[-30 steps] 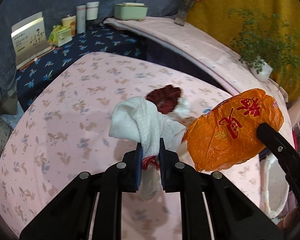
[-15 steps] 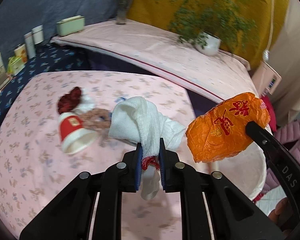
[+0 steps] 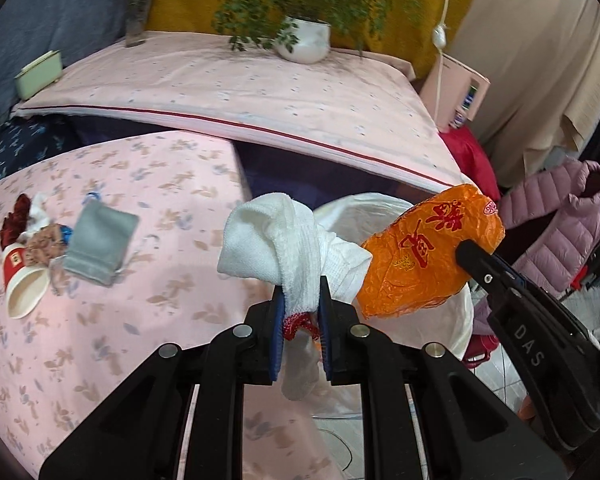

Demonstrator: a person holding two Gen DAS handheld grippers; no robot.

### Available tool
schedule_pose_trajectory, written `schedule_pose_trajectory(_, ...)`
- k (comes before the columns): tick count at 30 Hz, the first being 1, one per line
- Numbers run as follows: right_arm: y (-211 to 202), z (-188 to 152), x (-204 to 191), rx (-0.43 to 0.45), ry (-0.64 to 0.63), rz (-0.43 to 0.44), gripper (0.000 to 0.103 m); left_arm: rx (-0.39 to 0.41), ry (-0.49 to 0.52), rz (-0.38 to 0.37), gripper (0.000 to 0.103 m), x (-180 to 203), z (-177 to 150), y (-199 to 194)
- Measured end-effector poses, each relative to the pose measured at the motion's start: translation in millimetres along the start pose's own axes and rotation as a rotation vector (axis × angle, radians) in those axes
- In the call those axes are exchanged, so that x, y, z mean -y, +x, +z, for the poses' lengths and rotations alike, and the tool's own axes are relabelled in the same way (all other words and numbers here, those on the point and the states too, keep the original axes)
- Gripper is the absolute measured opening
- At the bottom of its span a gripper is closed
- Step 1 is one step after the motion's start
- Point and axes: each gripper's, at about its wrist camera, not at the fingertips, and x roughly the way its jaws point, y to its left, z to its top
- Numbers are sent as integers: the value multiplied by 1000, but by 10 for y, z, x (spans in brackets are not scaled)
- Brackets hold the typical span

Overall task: Collect trash
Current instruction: 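Carry the gloves and orange bag over the bin and open both tools, then move both open tools back over the table toward the paper cup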

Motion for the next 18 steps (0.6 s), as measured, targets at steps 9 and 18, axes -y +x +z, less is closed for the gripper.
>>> schedule_pose_trajectory(9, 144, -77, 254, -43, 13, -30, 7, -41, 39, -15, 17, 314, -63, 277)
schedule_pose_trajectory(18, 220, -69, 158, -49, -20, -27, 24, -40, -33, 49, 59, 136, -89, 335)
